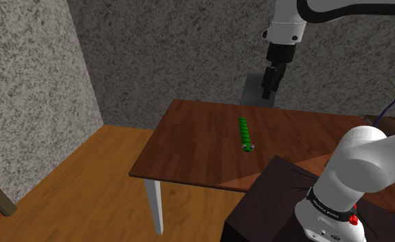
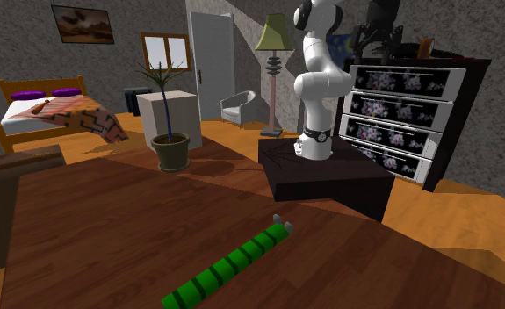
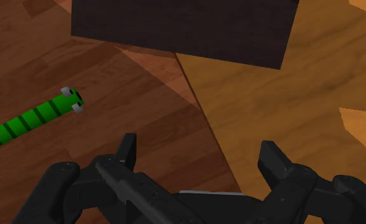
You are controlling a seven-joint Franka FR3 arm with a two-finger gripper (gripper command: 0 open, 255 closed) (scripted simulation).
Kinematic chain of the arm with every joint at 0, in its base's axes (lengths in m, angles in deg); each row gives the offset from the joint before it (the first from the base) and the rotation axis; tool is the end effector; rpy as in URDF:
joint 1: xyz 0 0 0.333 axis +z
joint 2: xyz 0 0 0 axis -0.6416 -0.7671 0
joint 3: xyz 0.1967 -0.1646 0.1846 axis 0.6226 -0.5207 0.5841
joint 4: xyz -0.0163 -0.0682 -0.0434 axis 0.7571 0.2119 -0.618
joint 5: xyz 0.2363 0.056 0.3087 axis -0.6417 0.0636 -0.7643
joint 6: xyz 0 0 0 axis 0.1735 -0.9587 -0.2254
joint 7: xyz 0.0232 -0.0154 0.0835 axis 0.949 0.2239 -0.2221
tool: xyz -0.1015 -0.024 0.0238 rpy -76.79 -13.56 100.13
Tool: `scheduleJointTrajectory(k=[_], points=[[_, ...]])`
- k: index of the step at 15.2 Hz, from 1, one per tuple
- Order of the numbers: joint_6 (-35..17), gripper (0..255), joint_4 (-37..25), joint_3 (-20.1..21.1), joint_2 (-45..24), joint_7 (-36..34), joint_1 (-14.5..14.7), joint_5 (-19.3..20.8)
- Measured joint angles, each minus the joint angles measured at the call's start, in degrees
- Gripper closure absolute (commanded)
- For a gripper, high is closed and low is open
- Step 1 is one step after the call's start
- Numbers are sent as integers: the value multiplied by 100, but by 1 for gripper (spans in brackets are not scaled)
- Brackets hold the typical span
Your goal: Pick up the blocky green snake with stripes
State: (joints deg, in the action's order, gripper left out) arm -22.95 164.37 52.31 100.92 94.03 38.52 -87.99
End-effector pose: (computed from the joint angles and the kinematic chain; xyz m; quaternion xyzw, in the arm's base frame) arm 0.2949 0.0148 0.5879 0.9989 0.0443 -0.0129 0.0006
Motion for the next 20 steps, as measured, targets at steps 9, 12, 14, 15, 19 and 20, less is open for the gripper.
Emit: scheduleJointTrajectory(k=[9,12,14,15,19,20], points=[[-1232,0,265,-175,-975,-286,-393,165],[-1785,0,361,-249,-1433,-432,-548,225],[-2110,0,355,-289,-1760,-546,-641,254],[-2267,0,349,-317,-1922,-592,-692,272],[-2853,0,239,-428,-2612,-796,-875,330],[-3007,0,241,-475,-2763,-820,-930,348]])
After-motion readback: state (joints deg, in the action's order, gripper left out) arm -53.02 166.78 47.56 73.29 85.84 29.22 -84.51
